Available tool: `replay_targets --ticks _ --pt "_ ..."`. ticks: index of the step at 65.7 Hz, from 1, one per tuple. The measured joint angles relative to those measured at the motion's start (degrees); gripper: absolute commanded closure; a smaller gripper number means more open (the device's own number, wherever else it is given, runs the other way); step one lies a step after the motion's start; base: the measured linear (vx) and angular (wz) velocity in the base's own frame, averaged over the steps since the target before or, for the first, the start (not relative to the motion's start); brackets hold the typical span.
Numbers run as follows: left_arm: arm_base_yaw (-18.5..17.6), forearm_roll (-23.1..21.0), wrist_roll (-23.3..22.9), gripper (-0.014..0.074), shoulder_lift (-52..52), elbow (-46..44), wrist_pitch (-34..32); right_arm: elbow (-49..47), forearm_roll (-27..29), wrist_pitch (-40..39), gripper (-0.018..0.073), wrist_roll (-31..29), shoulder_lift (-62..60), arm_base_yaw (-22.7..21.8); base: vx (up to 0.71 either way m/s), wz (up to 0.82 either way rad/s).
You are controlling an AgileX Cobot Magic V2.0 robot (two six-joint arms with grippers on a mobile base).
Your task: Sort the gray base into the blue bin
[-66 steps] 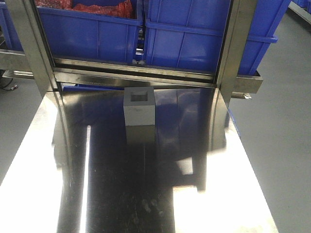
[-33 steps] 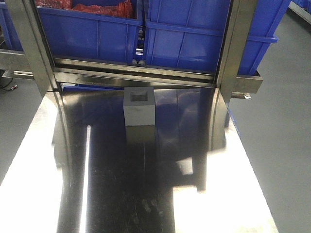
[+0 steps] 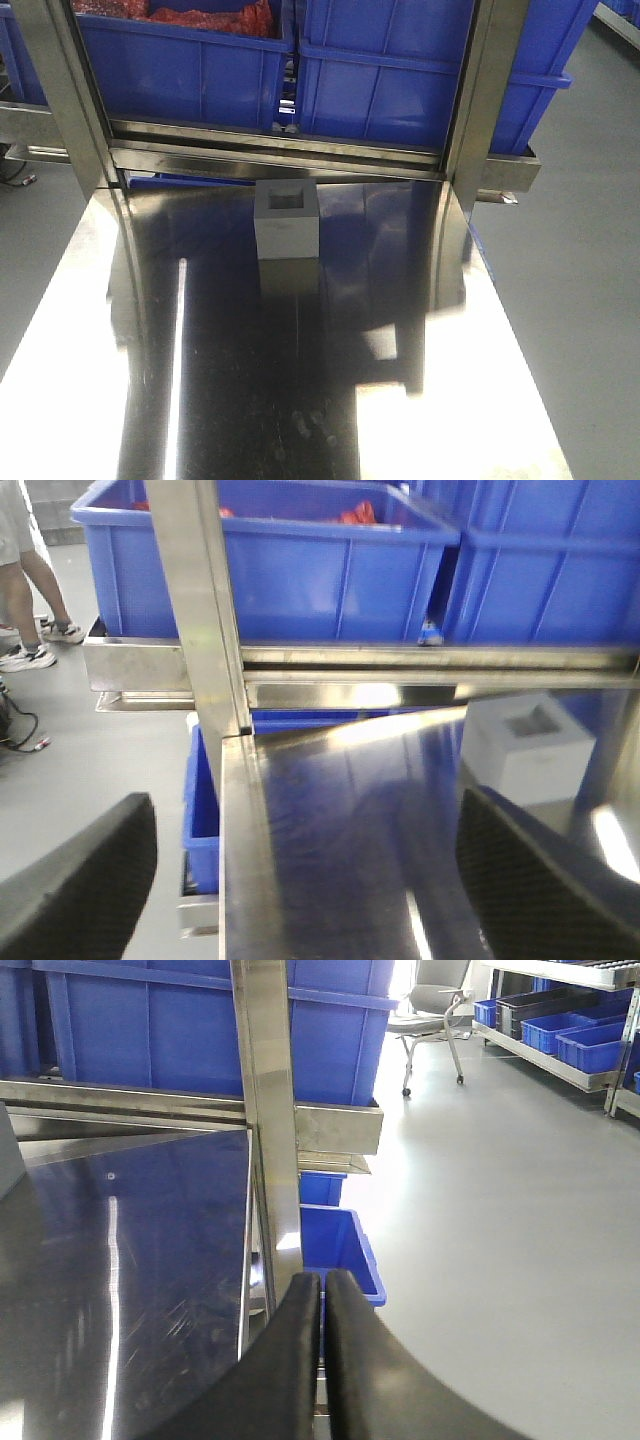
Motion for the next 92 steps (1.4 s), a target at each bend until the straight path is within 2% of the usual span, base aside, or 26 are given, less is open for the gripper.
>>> replay_targets --ticks 10,23,28,43,56,62,68,78,92 --pt "0.0 -1.3 6.0 0.0010 11.5 -8.7 2.9 0.0 0.0 0.0 0.0564 0.0 0.0 0.0 0.00 0.00" --pt "-0.3 -8.6 11.6 0.0010 26.1 -18.6 6.4 0.0 0.0 0.0 0.0564 0.0 0.0 0.0 0.00 0.00" --pt "-1.7 -9.5 12.6 0.0010 31.3 -21.8 7.3 0.0 0.0 0.0 0.0564 0.0 0.0 0.0 0.00 0.00" --pt "-10.2 -8.8 12.8 0.0010 45.2 -32.2 7.5 0.0 0.0 0.0 0.0564 0.0 0.0 0.0 0.00 0.00" --pt "-15.4 -8.6 8.6 0.0010 55.6 -41.4 9.0 0.0 0.0 0.0 0.0564 0.0 0.0 0.0 0.00 0.00" --pt "-17.1 -8.3 5.5 0.0010 60.3 -46.5 11.3 0.0 0.0 0.0 0.0564 0.0 0.0 0.0 0.00 0.00" --pt "-18.4 -5.9 1.1 0.0010 65.2 -51.3 13.5 0.0 0.0 0.0 0.0564 0.0 0.0 0.0 0.00 0.00" --pt "-19.6 -0.7 -5.6 0.0010 72.3 -59.3 17.1 0.0 0.0 0.0 0.0564 0.0 0.0 0.0 0.00 0.00" --pt "-19.6 0.2 -11.0 0.0010 80.4 -67.5 19.9 0.0 0.0 0.0 0.0564 0.0 0.0 0.0 0.00 0.00"
